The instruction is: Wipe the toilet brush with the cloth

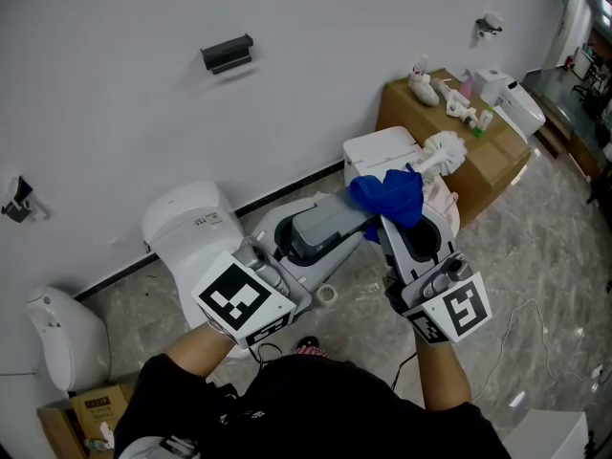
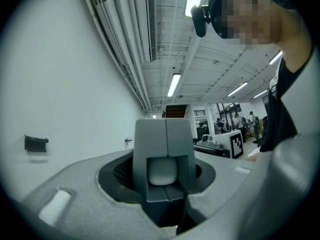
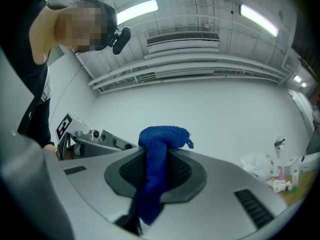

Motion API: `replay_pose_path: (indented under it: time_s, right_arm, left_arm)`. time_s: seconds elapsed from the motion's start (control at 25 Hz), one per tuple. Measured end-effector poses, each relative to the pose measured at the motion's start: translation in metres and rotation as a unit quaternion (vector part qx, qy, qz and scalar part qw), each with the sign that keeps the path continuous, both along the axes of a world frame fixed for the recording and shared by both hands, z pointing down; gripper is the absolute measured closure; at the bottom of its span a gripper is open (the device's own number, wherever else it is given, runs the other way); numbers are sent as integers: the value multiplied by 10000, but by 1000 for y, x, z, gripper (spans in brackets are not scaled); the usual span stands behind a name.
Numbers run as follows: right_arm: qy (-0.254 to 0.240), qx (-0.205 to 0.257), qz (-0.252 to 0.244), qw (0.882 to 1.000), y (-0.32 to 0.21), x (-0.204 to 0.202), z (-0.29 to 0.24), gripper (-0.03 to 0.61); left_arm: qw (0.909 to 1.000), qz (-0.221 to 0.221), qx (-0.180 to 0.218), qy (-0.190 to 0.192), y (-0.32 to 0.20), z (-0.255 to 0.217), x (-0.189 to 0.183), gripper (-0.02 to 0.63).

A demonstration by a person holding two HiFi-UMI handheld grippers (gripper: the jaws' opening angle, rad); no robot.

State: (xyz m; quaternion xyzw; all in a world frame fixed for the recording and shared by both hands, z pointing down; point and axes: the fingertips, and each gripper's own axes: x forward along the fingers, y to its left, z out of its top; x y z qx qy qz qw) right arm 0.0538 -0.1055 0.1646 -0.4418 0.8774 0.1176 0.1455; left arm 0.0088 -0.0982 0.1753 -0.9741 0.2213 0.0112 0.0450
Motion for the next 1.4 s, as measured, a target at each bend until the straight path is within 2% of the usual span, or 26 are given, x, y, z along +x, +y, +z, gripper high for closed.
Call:
replay_pose_path:
  time_s: [0.72, 1.4]
  right_arm:
    - [-65, 57, 237, 9997, -3, 15, -9, 502]
    - [-35, -12, 425, 9991, -7, 25, -6, 502]
  left_arm:
    - [9998, 60, 36, 208, 7, -11, 0, 436]
    - [9997, 40, 29, 224, 15, -11, -6, 434]
